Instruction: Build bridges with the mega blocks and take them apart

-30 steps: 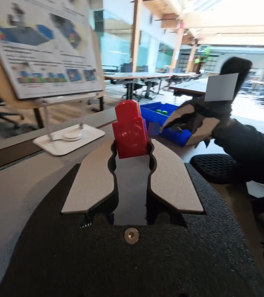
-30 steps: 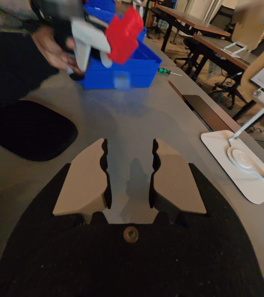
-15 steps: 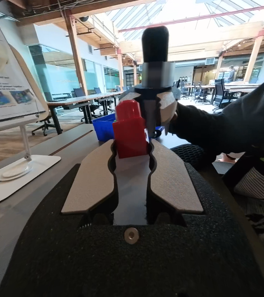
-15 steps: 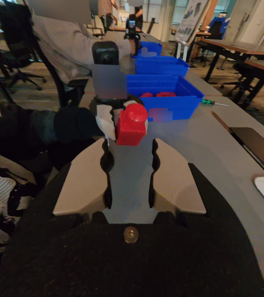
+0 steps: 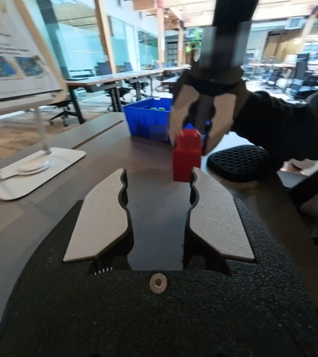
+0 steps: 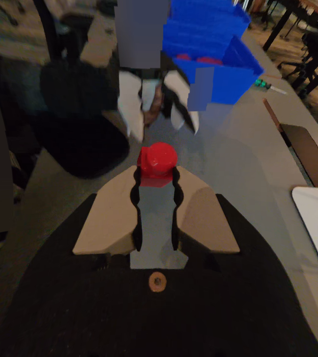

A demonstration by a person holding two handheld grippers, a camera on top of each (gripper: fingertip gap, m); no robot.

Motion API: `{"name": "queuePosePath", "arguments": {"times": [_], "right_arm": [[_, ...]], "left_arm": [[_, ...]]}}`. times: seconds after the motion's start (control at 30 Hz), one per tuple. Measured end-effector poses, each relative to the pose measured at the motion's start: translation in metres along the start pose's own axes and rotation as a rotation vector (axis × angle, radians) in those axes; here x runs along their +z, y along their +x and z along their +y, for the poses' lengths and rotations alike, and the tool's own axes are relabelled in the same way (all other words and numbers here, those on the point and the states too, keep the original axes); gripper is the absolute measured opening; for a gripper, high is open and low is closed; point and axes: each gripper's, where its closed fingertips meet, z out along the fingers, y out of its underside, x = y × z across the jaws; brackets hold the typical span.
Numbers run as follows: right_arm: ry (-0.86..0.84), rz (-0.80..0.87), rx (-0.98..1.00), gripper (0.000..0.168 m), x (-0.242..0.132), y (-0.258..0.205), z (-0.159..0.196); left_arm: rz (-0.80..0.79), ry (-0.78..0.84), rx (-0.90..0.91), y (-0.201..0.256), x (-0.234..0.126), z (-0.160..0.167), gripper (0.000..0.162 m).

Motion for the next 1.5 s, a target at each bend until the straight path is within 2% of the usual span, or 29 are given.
{"name": "queuePosePath", "arguments": {"times": [0.17,0.4,1.13,1.5], "right_arm": [[-0.191,-0.007,-0.057,0.031,0.020,-0.004,0.062],[-0.207,-0.026,-0.004,0.032,0.033,-0.001,0.087],[-0.224,-0.005,-0.003,0.032,0.031,0.001,0.099],[-0.190,-0.011,-0.009,0.044,0.026,-0.001,0.091]], "left_arm": [[-0.145,0.042,-0.013,-0.028,-0.017,-0.002,0.056],[-0.150,-0.027,0.011,-0.029,-0.009,0.013,0.053],[-0.151,-0.017,0.031,-0.029,-0.008,0.013,0.050],[-0.164,-0.026,0.039,-0.030,-0.009,0.014,0.050]]}}
